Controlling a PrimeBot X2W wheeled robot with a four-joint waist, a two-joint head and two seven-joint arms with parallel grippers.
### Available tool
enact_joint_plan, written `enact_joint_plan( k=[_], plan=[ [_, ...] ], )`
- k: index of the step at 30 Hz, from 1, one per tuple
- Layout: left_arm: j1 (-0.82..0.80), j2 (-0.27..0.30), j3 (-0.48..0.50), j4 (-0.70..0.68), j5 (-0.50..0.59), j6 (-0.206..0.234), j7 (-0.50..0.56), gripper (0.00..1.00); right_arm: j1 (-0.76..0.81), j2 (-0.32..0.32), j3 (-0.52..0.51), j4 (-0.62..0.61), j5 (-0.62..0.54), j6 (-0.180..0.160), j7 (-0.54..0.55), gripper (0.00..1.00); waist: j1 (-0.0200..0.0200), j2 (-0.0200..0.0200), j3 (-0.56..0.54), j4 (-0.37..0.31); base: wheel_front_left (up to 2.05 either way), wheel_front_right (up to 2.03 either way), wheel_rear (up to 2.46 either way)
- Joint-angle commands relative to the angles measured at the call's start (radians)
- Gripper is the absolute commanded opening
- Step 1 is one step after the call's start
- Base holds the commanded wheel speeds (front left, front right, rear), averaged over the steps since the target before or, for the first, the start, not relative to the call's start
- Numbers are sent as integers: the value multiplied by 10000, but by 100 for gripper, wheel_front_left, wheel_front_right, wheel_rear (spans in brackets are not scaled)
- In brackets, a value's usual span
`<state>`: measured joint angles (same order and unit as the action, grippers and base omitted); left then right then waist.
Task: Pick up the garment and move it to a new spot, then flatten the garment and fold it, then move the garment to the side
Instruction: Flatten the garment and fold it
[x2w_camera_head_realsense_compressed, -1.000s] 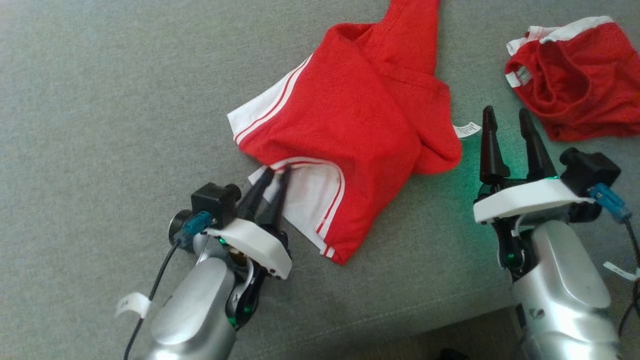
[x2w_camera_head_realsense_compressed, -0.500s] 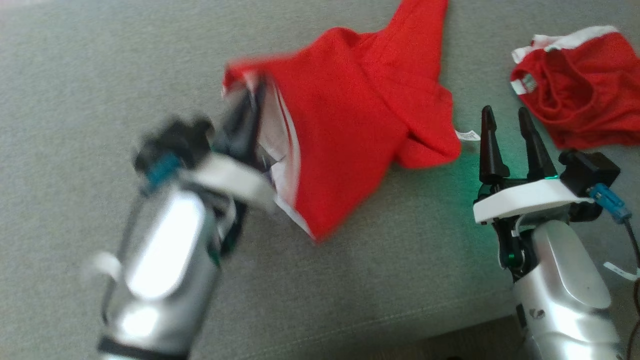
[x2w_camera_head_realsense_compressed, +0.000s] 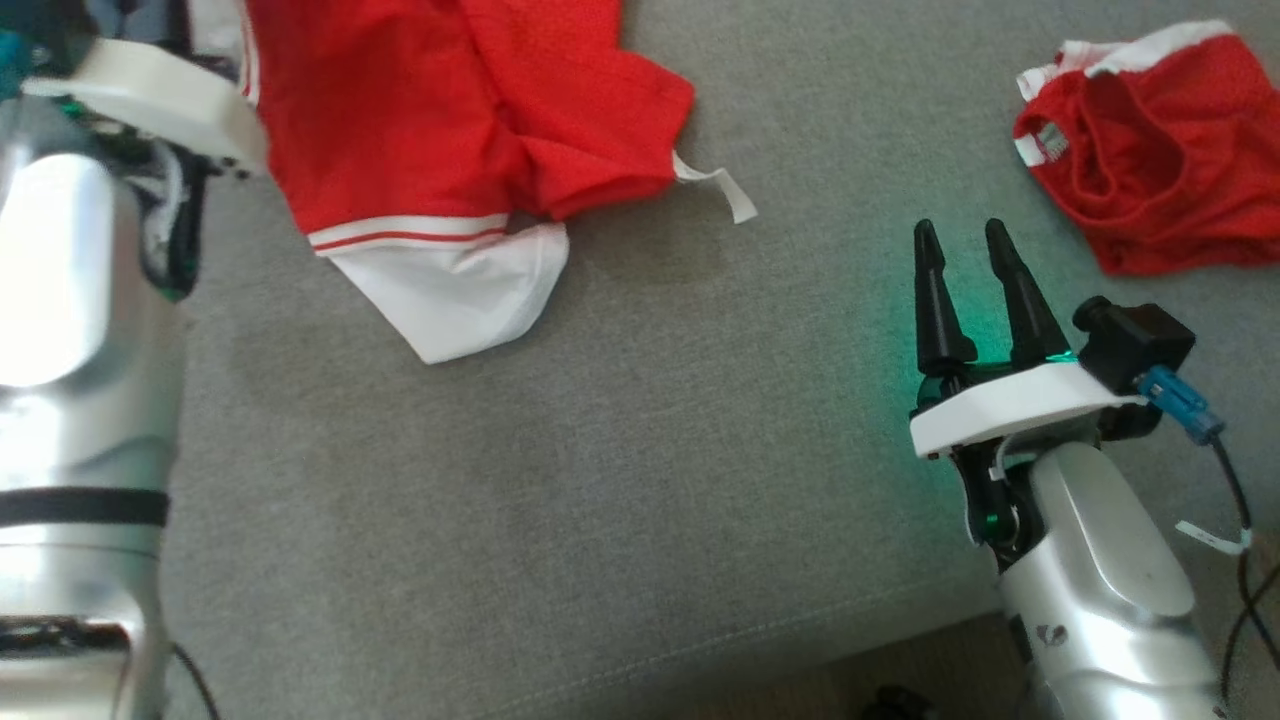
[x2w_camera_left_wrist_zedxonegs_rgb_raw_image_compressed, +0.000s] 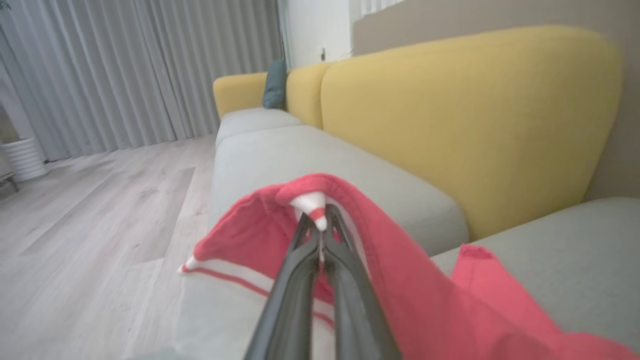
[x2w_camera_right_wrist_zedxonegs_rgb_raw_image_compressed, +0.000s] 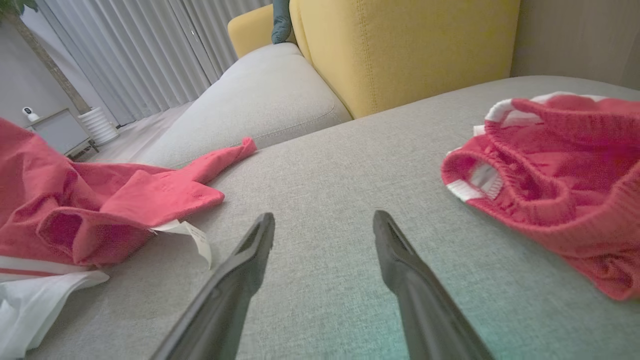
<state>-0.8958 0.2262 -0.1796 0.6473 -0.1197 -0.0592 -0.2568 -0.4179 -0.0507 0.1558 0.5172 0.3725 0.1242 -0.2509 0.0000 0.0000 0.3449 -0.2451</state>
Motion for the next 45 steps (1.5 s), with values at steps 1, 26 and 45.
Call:
enact_joint_plan(
  k=[1, 26, 45],
  plan=[
    [-631, 616, 414, 36, 149, 160, -49, 51, -115, 5, 225, -298, 86, 65, -109, 100, 0, 0, 148, -104, 0, 0, 0],
    [4860, -1755, -474, -1372, -1899, 691, -49, 100, 54, 5, 117, -19, -198, 65, -109, 100, 0, 0, -704, 1098, 0, 0, 0],
    [4928, -1758, -2541, -544, -3386, 212, -49, 95, -1, 5, -19, -150, -320, 65, -109, 100, 0, 0, -284, 840, 0, 0, 0]
  ],
)
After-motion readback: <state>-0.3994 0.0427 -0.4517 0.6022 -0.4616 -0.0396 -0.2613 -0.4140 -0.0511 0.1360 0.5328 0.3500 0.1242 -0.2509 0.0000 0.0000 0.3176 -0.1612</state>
